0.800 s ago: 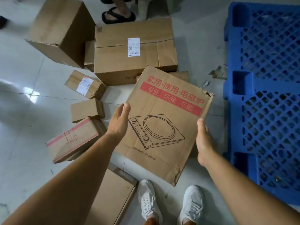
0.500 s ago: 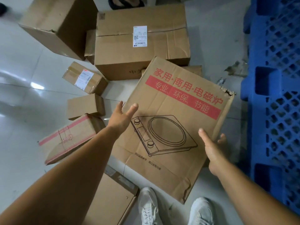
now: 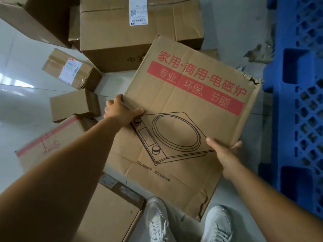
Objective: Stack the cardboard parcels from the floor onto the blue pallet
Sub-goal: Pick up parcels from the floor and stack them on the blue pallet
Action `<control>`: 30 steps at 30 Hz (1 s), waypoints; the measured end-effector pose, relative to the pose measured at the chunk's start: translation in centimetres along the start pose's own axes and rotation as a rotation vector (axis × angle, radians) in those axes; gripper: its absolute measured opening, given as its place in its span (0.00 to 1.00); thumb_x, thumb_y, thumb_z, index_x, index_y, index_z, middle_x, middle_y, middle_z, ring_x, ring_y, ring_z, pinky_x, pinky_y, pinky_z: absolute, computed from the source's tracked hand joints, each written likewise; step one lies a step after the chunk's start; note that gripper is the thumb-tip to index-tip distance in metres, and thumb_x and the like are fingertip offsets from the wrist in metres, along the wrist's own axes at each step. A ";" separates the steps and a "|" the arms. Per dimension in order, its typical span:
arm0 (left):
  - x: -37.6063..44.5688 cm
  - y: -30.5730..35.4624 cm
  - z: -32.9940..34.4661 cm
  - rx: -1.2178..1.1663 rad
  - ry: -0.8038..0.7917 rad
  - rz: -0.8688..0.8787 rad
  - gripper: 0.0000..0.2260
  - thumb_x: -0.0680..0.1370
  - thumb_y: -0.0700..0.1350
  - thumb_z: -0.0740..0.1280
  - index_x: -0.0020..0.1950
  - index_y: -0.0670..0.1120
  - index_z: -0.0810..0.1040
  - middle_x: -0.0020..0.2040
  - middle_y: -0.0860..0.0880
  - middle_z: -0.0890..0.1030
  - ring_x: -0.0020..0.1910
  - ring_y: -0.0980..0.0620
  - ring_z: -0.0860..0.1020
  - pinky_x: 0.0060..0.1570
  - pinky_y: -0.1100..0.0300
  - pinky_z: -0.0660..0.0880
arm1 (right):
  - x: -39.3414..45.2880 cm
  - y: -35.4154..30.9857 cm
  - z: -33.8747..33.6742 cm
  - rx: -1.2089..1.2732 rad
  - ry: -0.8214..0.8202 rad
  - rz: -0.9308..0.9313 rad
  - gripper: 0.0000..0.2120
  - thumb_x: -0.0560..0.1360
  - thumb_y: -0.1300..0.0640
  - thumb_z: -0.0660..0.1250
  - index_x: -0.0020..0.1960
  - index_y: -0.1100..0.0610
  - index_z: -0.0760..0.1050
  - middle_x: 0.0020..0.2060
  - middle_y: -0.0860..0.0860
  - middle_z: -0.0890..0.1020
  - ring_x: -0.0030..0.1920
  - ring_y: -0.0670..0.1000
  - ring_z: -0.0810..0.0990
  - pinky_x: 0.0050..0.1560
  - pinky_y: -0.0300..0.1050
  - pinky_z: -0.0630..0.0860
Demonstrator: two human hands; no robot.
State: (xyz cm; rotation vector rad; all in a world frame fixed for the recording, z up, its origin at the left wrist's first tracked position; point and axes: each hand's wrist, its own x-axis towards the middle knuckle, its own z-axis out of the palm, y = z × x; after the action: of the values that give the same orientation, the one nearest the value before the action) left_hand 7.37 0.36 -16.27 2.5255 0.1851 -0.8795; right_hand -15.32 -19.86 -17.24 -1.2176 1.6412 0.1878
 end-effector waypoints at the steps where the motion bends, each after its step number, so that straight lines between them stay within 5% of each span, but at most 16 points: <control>1: 0.3 0.1 0.1 -0.055 -0.025 -0.003 0.43 0.66 0.57 0.77 0.74 0.51 0.59 0.69 0.45 0.66 0.65 0.42 0.68 0.65 0.43 0.69 | 0.2 0.1 0.0 0.003 0.001 -0.003 0.50 0.67 0.48 0.77 0.77 0.52 0.48 0.68 0.58 0.69 0.63 0.60 0.71 0.57 0.56 0.70; 5: 0.9 0.1 0.2 -0.149 -0.055 0.014 0.37 0.68 0.51 0.77 0.72 0.46 0.63 0.59 0.49 0.72 0.54 0.50 0.72 0.53 0.58 0.71 | 0.7 0.4 -0.1 0.022 -0.010 -0.009 0.49 0.66 0.50 0.78 0.76 0.55 0.52 0.67 0.58 0.71 0.61 0.59 0.72 0.52 0.51 0.69; 12: 0.8 -0.2 0.0 -0.182 -0.052 -0.012 0.35 0.67 0.54 0.77 0.69 0.46 0.68 0.57 0.47 0.76 0.55 0.46 0.75 0.61 0.49 0.74 | 1.5 1.1 -0.7 0.085 -0.051 -0.031 0.40 0.64 0.51 0.79 0.69 0.56 0.62 0.52 0.52 0.75 0.50 0.54 0.75 0.48 0.51 0.75; 17: -0.7 -0.2 -0.1 -0.209 -0.029 -0.033 0.33 0.66 0.54 0.78 0.66 0.46 0.70 0.55 0.48 0.76 0.54 0.45 0.76 0.60 0.47 0.75 | 1.0 1.1 -1.3 0.106 -0.058 -0.052 0.46 0.61 0.48 0.80 0.72 0.53 0.59 0.60 0.55 0.76 0.57 0.57 0.77 0.57 0.61 0.76; 30: -7.8 7.0 -1.2 -0.246 -0.012 0.058 0.30 0.68 0.53 0.76 0.66 0.46 0.70 0.54 0.48 0.75 0.53 0.47 0.75 0.54 0.53 0.74 | -2.7 -3.0 -10.7 0.145 -0.030 -0.109 0.48 0.65 0.49 0.78 0.76 0.52 0.55 0.68 0.55 0.71 0.64 0.58 0.72 0.61 0.59 0.73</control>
State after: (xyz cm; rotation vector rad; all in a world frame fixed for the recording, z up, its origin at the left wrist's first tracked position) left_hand 3.76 -5.12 -7.95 2.2861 0.2018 -0.7964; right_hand -19.89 -26.38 -9.01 -1.1844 1.5308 0.0182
